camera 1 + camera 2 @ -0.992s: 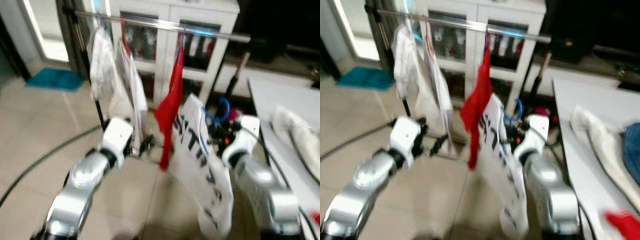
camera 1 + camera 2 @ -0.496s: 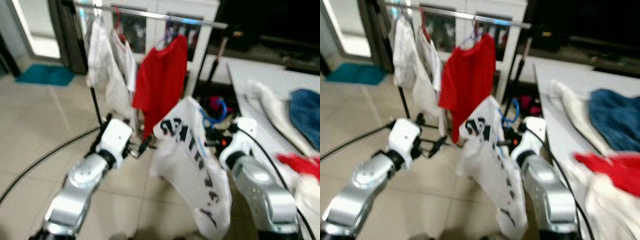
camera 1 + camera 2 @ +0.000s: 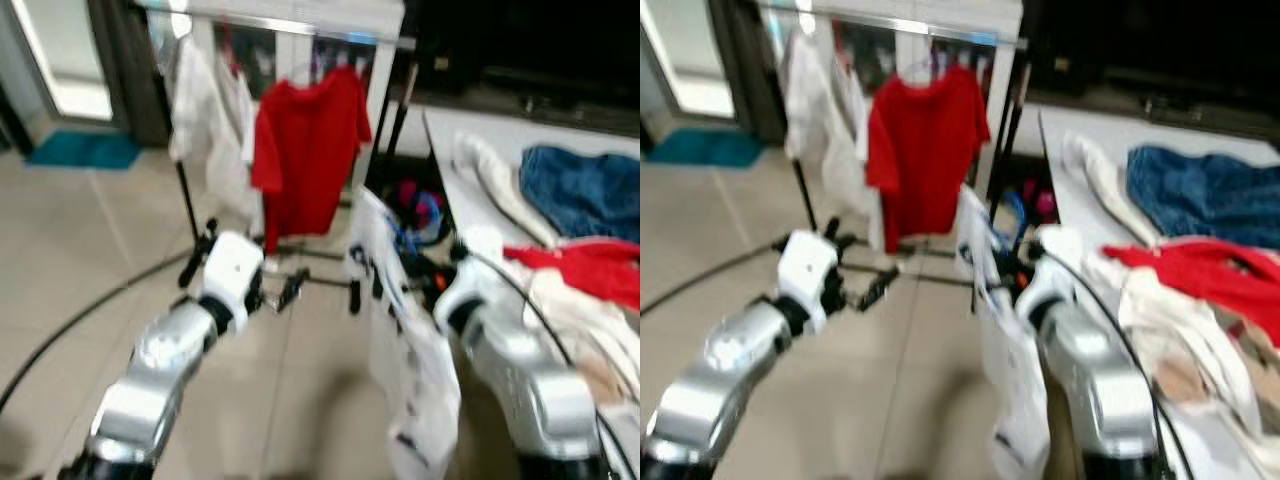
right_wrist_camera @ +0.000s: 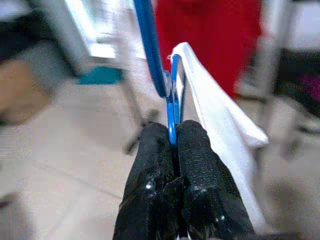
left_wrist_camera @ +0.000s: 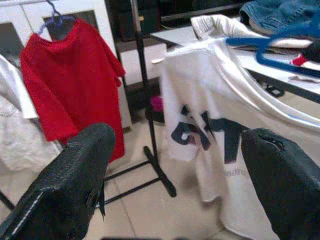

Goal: Hang hanger

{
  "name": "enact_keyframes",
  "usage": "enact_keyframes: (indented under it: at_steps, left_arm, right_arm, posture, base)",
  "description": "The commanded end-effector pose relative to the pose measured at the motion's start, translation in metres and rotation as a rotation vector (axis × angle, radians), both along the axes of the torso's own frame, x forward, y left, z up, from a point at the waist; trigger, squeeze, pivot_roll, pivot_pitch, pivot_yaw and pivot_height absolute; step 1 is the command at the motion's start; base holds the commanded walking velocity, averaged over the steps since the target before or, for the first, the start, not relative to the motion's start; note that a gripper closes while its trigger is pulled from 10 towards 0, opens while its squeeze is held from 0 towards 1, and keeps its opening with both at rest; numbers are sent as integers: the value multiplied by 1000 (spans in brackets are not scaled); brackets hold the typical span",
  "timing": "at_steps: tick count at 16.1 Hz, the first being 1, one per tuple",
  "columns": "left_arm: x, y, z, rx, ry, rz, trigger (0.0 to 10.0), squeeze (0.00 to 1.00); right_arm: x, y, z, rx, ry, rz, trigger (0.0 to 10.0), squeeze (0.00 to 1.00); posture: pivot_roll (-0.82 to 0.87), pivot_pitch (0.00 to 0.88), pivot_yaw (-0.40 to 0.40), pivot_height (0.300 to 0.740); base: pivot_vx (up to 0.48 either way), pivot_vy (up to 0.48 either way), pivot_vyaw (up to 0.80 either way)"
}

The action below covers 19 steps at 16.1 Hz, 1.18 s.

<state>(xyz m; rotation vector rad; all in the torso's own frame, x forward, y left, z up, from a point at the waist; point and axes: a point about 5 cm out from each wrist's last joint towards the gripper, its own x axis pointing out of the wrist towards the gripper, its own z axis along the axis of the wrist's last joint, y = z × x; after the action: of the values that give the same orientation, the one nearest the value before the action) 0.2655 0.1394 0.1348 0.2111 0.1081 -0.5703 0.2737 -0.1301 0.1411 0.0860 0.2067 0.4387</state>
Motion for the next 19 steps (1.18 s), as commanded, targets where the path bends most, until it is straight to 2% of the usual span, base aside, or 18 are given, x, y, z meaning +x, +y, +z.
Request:
enact_keyframes:
  at_steps: [1,3,5,6,7,8,9,10,11,12,19]
  left_arm:
    - [7,-6,4,0,-4,-23,10000,1000]
    - [11,-6,5,11,-13,-8,10000,1000]
    - [25,-15,13,8,-36,-9,10000,976]
    - [30,-20,17,2,-47,-12,10000,180]
    - [32,-23,19,-1,-54,-14,10000,180]
    - [35,-26,21,-9,-61,-11,10000,0]
    - [43,-31,25,-30,-80,9,8392,0]
    - [43,-31,25,-30,-80,9,8392,0]
    - [49,-34,26,-41,-95,24,1804,0]
    - [51,-34,27,-41,-98,39,0,0]
    - [59,-35,24,-24,-108,111,0,0]
  right_arm:
    - [1,5,12,14,-68,77,10000,0]
    - [3,8,15,10,-82,108,10000,0]
    - [10,20,26,-3,-126,210,10000,0]
    - [12,23,29,-5,-138,237,10000,0]
    - [13,25,31,-7,-145,251,10000,0]
    - [14,28,32,-6,-152,271,10000,0]
    - [15,33,36,4,-171,308,10000,0]
    - [15,33,36,4,-171,308,10000,0]
    - [16,37,39,13,-184,335,10000,0]
    - [16,38,40,17,-188,347,10000,0]
    - [18,38,44,72,-197,366,10000,0]
  posture:
    - [31,0,-58,740]
    - [31,0,-59,740]
    - [32,0,-68,740]
    - [32,0,-70,740]
    - [32,0,-70,740]
    - [31,0,-71,740]
    - [23,0,-69,740]
    - [23,0,-69,740]
    - [18,0,-69,740]
    - [18,0,-69,740]
    - [26,0,-77,740]
  base:
    - [0,0,0]
    - [0,0,0]
    - [0,0,0]
    - [0,0,0]
    - [0,0,0]
    - [0,0,0]
    - [0,0,0]
    - [0,0,0]
    - [0,0,0]
    - [0,0,0]
    - [0,0,0]
